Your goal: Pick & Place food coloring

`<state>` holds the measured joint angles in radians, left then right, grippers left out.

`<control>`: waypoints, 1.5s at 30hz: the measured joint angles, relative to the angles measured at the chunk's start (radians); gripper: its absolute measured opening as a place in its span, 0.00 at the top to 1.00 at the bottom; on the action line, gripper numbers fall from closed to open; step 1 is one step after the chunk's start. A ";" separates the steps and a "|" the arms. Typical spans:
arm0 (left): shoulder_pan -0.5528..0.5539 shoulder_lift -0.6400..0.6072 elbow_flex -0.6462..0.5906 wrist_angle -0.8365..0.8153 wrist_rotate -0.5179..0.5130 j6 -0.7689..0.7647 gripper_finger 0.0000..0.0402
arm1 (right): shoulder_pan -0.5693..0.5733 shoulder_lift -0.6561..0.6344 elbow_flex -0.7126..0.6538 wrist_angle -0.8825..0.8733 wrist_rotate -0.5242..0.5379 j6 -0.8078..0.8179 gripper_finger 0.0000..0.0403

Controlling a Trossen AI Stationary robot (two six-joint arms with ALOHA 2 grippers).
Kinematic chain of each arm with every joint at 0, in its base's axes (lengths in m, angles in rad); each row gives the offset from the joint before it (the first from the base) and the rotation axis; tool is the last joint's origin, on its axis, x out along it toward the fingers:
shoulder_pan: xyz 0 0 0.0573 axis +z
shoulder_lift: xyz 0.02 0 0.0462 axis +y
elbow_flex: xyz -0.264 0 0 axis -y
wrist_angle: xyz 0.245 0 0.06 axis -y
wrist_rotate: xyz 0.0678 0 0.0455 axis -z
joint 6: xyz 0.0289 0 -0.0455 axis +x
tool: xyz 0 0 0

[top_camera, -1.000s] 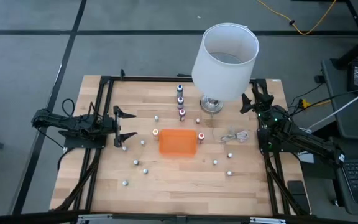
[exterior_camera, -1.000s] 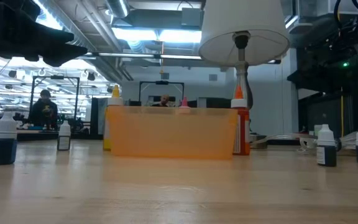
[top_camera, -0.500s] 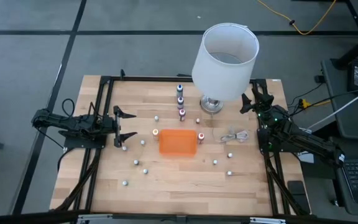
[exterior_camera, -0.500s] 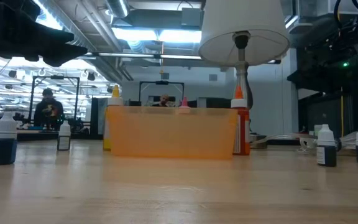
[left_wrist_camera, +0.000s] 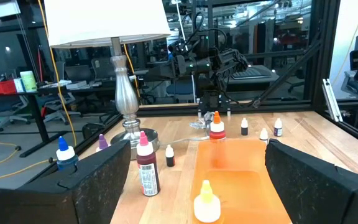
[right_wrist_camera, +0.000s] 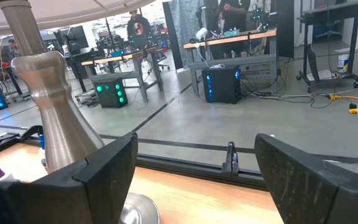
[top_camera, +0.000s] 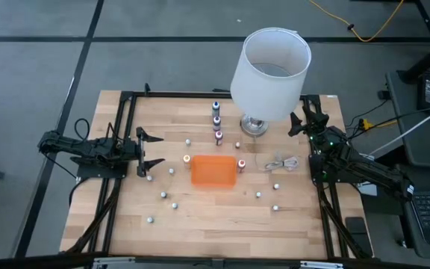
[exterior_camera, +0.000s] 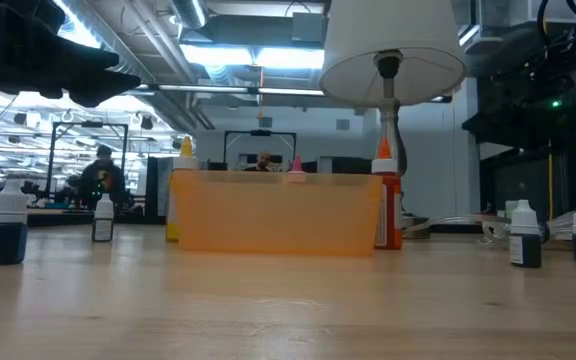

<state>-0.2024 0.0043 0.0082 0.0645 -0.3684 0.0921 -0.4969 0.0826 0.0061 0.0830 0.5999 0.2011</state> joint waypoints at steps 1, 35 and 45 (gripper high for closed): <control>0.000 0.000 0.000 0.000 0.000 0.000 0.10 | 0.000 0.000 0.000 0.000 0.000 0.000 0.20; 0.000 0.000 0.000 0.021 -0.006 0.000 0.10 | 0.000 0.000 0.000 0.000 0.000 0.000 0.20; 0.000 0.000 0.000 0.022 -0.004 -0.034 0.10 | 0.000 0.000 0.000 0.000 0.000 0.000 0.20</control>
<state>-0.2021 0.0041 0.0082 0.0868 -0.3729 0.0580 -0.4971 0.0830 0.0063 0.0831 0.5999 0.2011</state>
